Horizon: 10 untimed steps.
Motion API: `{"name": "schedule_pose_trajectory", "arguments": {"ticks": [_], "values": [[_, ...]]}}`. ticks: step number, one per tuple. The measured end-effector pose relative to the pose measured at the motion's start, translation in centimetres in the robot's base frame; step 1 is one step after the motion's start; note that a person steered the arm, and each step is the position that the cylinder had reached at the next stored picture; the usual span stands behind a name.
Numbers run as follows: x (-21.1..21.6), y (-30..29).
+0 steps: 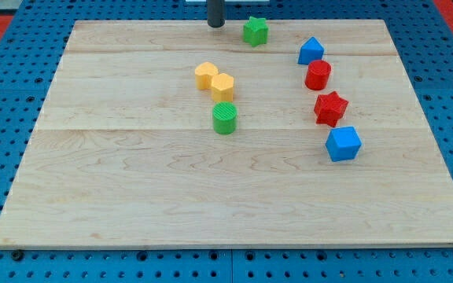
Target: Push the green star into the green circle
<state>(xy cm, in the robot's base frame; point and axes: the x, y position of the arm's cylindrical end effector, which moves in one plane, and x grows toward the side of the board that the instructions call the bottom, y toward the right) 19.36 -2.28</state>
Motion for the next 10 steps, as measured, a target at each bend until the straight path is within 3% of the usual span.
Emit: {"name": "schedule_pose_trajectory", "arguments": {"ticks": [2, 3, 4, 5, 6, 8, 10], "values": [[-0.1, 7.0], [2.2, 13.7], [5.1, 11.7], [4.1, 7.5], [1.8, 7.0], [13.1, 8.9], [4.5, 8.9]]}}
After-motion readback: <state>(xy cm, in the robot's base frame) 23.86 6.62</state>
